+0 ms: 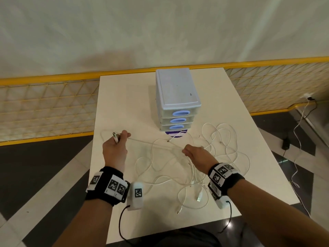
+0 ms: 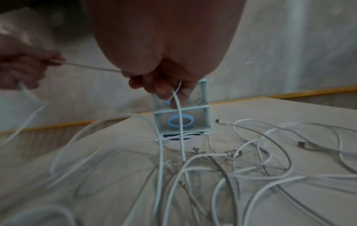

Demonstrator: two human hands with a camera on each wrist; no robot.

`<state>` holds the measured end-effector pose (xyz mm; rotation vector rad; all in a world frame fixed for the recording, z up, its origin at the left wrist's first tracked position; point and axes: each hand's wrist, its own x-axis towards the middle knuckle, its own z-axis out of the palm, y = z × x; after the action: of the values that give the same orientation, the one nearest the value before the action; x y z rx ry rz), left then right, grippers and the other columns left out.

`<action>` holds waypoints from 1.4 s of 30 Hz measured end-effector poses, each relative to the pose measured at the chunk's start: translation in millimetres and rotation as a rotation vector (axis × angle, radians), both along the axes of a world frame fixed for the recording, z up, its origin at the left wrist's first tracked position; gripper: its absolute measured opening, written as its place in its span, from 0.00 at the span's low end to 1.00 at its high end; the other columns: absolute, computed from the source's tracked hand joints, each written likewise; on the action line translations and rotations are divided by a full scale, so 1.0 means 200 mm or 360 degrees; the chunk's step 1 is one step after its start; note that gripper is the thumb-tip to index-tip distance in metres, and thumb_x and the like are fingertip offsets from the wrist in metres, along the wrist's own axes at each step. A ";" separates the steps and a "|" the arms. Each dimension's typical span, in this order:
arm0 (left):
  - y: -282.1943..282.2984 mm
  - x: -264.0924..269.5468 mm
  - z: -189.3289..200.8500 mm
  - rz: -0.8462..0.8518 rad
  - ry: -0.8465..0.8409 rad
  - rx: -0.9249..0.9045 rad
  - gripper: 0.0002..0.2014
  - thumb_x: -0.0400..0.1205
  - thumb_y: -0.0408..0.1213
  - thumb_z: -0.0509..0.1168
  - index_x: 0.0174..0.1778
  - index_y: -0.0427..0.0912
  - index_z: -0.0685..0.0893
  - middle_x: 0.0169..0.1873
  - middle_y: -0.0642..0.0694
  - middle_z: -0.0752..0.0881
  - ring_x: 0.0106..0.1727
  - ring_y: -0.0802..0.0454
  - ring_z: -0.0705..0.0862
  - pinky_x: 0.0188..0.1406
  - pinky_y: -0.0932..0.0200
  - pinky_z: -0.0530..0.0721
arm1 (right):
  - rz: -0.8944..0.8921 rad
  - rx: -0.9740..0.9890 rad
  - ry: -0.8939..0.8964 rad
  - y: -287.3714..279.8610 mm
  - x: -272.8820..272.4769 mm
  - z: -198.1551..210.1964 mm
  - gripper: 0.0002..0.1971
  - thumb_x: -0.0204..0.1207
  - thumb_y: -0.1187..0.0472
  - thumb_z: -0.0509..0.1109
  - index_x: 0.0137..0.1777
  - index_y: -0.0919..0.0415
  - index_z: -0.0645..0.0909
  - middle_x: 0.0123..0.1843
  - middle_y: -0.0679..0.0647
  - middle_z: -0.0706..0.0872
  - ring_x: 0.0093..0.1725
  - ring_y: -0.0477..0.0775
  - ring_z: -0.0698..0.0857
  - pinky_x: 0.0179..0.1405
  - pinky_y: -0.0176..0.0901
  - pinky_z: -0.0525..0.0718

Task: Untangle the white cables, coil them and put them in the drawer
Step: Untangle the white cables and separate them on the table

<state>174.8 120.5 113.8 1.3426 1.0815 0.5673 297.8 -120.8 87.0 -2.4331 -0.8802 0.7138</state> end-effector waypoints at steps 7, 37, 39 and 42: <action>0.16 -0.01 0.02 0.0376 -0.0125 -0.0098 0.14 0.82 0.46 0.65 0.48 0.40 0.89 0.16 0.55 0.69 0.20 0.57 0.65 0.22 0.63 0.70 | -0.0166 -0.0131 0.0079 -0.07 0.11 -0.11 0.15 0.84 0.54 0.55 0.47 0.65 0.75 0.37 0.58 0.81 0.40 0.62 0.81 0.42 0.49 0.75; -0.22 0.00 -0.23 -0.0366 0.0133 -0.0597 0.07 0.79 0.43 0.62 0.38 0.47 0.72 0.18 0.56 0.65 0.17 0.57 0.61 0.20 0.62 0.62 | -0.0168 -0.0247 0.0080 -0.17 0.04 -0.29 0.15 0.82 0.49 0.59 0.56 0.54 0.83 0.54 0.60 0.83 0.57 0.61 0.80 0.59 0.48 0.76; -0.21 0.01 -0.22 -0.0266 -0.0024 -0.0705 0.08 0.83 0.44 0.55 0.39 0.47 0.70 0.22 0.52 0.63 0.18 0.57 0.60 0.22 0.60 0.61 | -0.0329 -0.0127 -0.0067 -0.17 0.08 -0.30 0.13 0.81 0.53 0.61 0.56 0.57 0.83 0.56 0.60 0.82 0.58 0.62 0.78 0.62 0.51 0.75; -0.22 0.00 -0.22 -0.0388 -0.0060 -0.0500 0.15 0.89 0.43 0.48 0.39 0.43 0.72 0.23 0.50 0.66 0.18 0.57 0.63 0.23 0.59 0.65 | -0.0624 -0.0310 -0.0071 -0.15 0.13 -0.31 0.13 0.80 0.56 0.60 0.60 0.61 0.76 0.59 0.60 0.80 0.60 0.64 0.78 0.60 0.53 0.77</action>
<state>174.2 76.7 70.5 1.1597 0.9161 0.2301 324.1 -151.5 24.9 -2.6894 -0.3393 0.6214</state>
